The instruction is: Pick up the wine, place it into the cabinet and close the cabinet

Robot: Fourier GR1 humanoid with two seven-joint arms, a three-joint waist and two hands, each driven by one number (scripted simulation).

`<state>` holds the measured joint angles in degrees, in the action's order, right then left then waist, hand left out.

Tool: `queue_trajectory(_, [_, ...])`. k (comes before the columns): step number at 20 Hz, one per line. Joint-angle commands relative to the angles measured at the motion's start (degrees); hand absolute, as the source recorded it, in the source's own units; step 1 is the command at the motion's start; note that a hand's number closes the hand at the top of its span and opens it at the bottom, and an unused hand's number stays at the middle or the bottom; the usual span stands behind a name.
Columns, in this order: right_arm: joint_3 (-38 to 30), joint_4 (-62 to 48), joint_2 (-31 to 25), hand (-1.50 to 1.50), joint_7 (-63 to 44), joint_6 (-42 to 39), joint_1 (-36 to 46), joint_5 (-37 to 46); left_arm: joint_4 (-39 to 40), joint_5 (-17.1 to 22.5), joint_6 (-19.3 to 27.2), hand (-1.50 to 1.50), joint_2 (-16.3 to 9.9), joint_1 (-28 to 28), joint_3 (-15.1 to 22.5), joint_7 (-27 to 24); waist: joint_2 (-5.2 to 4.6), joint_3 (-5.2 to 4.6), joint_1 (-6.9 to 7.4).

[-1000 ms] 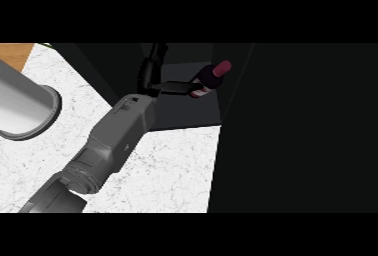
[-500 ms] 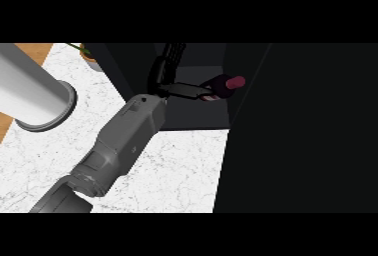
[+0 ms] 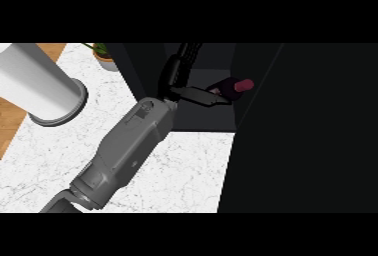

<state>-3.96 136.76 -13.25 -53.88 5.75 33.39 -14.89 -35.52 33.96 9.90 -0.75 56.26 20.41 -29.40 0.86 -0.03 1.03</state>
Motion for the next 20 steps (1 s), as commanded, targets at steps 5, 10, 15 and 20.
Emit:
queue_trajectory(5, [3.04, 3.23, 0.75, -1.5, 1.48, 0.44, -2.36, 2.12, -26.5, 0.35, 13.3, -1.5, 0.73, -13.59, 12.32, 8.08, -0.16, 0.05, -0.26])
queue_trajectory(10, [1.89, 4.57, -1.33, -1.5, -2.81, 1.6, 0.22, 0.21, -41.6, -1.57, 25.03, -1.5, 0.71, -19.79, 17.99, 12.64, -0.14, 0.03, -0.68])
queue_trajectory(15, [4.63, 3.03, 0.66, -1.5, 2.38, 1.48, -1.96, 3.7, -50.62, -2.44, 31.79, -1.5, 0.69, -24.9, 21.51, 13.4, -0.54, 0.04, -0.87])
queue_trajectory(20, [1.56, 3.59, -1.78, -1.5, -1.72, 2.36, 1.59, 0.81, -59.33, -5.18, 31.31, 1.5, -0.16, -38.73, 25.62, 10.64, -0.56, 0.01, -0.7])
